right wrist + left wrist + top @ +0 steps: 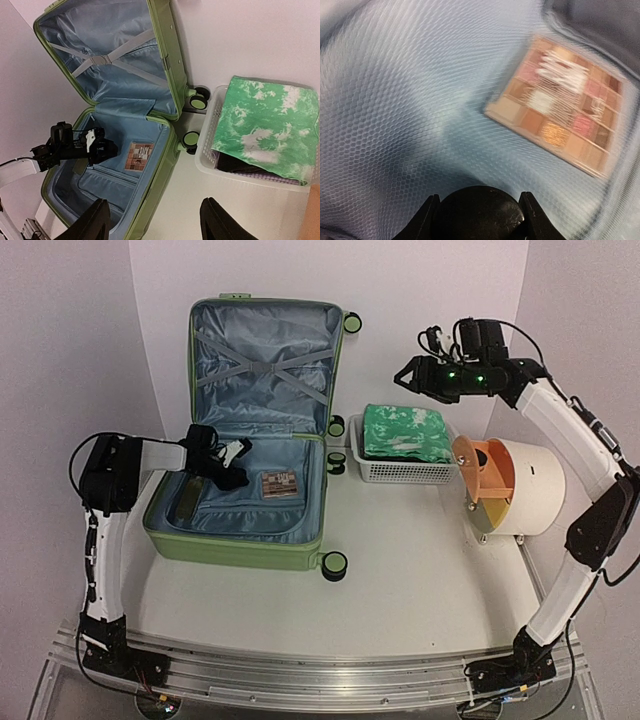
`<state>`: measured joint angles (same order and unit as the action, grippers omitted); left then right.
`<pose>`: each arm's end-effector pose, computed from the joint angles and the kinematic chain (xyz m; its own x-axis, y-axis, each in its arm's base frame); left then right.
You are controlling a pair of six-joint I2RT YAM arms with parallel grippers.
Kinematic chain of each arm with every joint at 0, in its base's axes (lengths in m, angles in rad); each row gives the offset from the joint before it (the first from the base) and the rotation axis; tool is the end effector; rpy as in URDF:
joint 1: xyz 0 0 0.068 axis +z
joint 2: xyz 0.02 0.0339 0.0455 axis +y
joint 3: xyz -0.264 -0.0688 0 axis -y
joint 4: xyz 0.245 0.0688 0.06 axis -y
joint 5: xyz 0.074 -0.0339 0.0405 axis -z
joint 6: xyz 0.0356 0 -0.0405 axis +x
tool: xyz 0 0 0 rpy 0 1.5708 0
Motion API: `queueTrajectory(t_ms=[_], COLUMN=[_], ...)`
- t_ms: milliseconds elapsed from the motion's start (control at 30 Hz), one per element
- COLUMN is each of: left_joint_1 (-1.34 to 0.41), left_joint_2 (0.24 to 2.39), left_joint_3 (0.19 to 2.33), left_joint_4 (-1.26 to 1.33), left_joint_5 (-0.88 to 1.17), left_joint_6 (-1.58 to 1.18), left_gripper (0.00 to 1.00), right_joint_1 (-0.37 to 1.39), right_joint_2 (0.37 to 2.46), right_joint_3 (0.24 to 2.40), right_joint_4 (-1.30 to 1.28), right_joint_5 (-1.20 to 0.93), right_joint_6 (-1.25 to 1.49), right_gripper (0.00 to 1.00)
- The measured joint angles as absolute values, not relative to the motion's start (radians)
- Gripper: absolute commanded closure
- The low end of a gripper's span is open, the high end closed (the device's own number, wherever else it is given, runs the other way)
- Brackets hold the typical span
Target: Open, take out, and arrange the luggage
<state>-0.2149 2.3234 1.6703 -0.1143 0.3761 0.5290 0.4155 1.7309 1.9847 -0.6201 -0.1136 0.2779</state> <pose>0.4941 -0.1212 0.1306 -0.3551 0.5580 -0.7500 0.7365 0.6611 0.1431 0.3518 0.1596 0.4545 -0.4517 0.0986 -0.8867 -0.3889 0.8727 0.2952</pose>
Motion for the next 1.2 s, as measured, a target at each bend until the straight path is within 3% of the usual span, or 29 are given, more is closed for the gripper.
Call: queueTrajectory(t_ms=[133, 300, 433, 733, 900, 1033, 1200], left_joint_1=[-0.213, -0.219, -0.247, -0.384, -0.403, -0.407, -0.414], left_joint_2=[2.216, 2.067, 2.013, 2.009, 2.009, 2.009, 2.009], left_joint_3=[1.655, 1.715, 1.845, 2.110, 2.140, 2.141, 2.148], left_joint_4=[-0.247, -0.526, -0.740, -1.018, -1.083, -1.127, -1.136], left_joint_5=[0.489, 0.659, 0.737, 0.832, 0.863, 0.870, 0.873], left_joint_6=[0.720, 1.007, 1.200, 1.365, 1.378, 1.390, 1.388], left_gripper=[1.00, 1.00, 1.00, 1.00, 1.00, 1.00, 1.00], right_joint_1=[0.428, 0.482, 0.556, 0.726, 0.738, 0.733, 0.727], right_joint_2=[1.733, 1.780, 1.871, 2.089, 2.101, 2.101, 2.107], right_joint_3=[1.982, 1.983, 1.982, 1.988, 1.933, 1.897, 1.885], right_joint_4=[-0.619, -0.573, -0.488, -0.246, -0.081, 0.017, 0.069], right_joint_5=[-0.132, -0.198, -0.274, -0.472, -0.548, -0.571, -0.584], right_joint_6=[0.321, 0.442, 0.551, 0.760, 0.862, 0.916, 0.966], right_gripper=[0.35, 0.26, 0.02, 0.07, 0.13, 0.25, 0.27])
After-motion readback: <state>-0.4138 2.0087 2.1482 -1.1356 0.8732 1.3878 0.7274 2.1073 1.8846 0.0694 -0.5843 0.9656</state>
